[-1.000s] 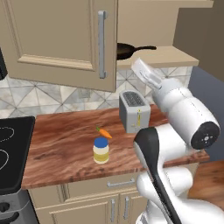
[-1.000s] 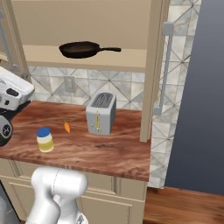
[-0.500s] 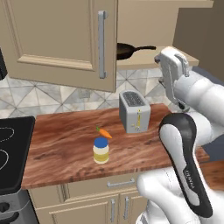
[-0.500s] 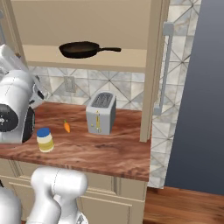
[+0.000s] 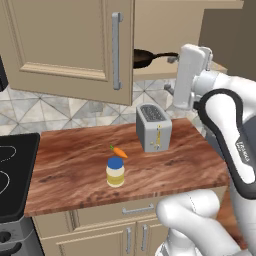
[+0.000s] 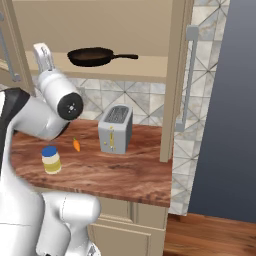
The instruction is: Pick the pan from the cabinet and place it on the stove. Then turn on the stove burner for the pan.
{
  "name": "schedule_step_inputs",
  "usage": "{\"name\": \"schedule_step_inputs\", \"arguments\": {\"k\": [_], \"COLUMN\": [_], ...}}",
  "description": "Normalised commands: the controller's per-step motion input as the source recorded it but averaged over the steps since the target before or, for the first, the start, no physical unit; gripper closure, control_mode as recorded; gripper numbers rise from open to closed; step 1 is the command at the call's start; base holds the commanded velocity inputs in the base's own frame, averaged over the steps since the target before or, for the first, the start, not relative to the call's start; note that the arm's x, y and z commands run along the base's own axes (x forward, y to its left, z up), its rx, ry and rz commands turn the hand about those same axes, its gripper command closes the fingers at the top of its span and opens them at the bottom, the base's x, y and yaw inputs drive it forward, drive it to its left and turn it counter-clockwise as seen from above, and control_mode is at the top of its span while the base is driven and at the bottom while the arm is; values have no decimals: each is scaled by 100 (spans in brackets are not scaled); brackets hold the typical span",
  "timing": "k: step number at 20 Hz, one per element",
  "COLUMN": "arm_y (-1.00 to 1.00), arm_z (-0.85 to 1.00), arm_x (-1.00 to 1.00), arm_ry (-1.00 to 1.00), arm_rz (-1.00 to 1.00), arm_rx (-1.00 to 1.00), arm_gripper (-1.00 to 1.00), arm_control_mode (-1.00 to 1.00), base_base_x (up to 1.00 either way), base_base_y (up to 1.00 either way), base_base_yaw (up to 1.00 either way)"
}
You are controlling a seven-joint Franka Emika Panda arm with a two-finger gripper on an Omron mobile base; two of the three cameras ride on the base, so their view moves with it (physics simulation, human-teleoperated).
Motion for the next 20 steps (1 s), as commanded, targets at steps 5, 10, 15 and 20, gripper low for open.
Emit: {"name": "schedule_step_inputs", "arguments": {"k": [5,10,15,20], "arm_y": [12,13,33,37], "arm_z": [-18,-26,-19,-6], "arm_x": [38,29,26,22], "arm_ry": [16,9,2,0], "arm_rz": [18,13,14,15], "arm_rx": [15,4,0,0], "arm_gripper": [-100,-100,-100,-100], "arm_control_mode": [-100,-100,-100,-100], "base_base_x": [0,0,0,0], "base_base_y": [0,0,0,0], "base_base_yaw": [0,0,0,0]}}
